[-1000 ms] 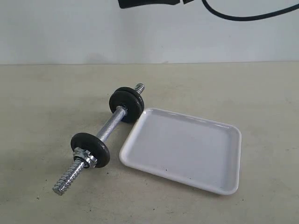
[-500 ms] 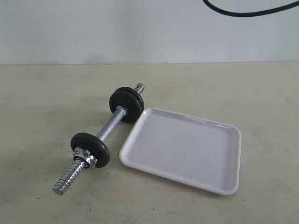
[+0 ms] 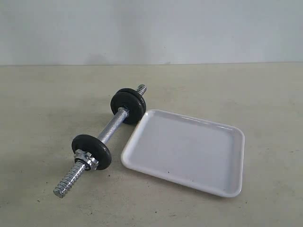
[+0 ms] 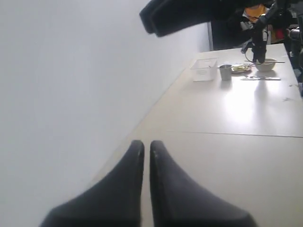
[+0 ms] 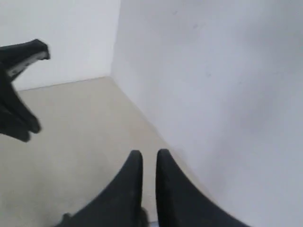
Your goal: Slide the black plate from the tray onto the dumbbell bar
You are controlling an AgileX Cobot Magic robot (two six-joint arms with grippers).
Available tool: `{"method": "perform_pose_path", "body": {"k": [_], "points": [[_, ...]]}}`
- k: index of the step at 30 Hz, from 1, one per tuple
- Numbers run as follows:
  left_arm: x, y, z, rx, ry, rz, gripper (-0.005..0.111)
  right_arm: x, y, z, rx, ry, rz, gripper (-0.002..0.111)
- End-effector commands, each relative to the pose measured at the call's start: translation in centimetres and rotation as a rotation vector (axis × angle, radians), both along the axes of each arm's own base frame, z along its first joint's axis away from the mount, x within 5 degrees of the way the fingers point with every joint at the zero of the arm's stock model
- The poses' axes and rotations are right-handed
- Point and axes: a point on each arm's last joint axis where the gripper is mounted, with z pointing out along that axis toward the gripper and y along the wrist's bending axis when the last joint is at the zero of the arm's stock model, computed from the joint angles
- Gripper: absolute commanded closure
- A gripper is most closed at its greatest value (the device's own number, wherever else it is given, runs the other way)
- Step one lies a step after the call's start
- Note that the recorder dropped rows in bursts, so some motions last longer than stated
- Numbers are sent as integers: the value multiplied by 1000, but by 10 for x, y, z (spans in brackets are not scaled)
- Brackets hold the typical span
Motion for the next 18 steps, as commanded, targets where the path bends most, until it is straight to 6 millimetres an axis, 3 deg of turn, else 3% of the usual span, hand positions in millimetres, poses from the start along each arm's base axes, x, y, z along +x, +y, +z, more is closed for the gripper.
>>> {"method": "perform_pose_path", "body": {"k": [1, 4, 6, 10, 14, 18], "points": [[-42, 14, 8, -14, -130, 75, 102, -57, -33, 34, 96, -263, -123, 102], [-66, 28, -3, -37, -169, 189, 102, -95, -54, 35, 161, -414, -184, 102], [-83, 38, -13, -63, -191, 276, 102, -117, -66, 21, 172, -475, -219, 102], [-110, 55, -34, -134, -222, 407, 102, -143, -84, -28, 155, -574, -301, 102], [-128, 71, -60, -160, -265, 535, 102, -150, -100, -90, 182, -673, -446, 102], [-140, 82, -86, -187, -279, 625, 102, -138, -112, -153, 448, -544, -594, 102]]}}
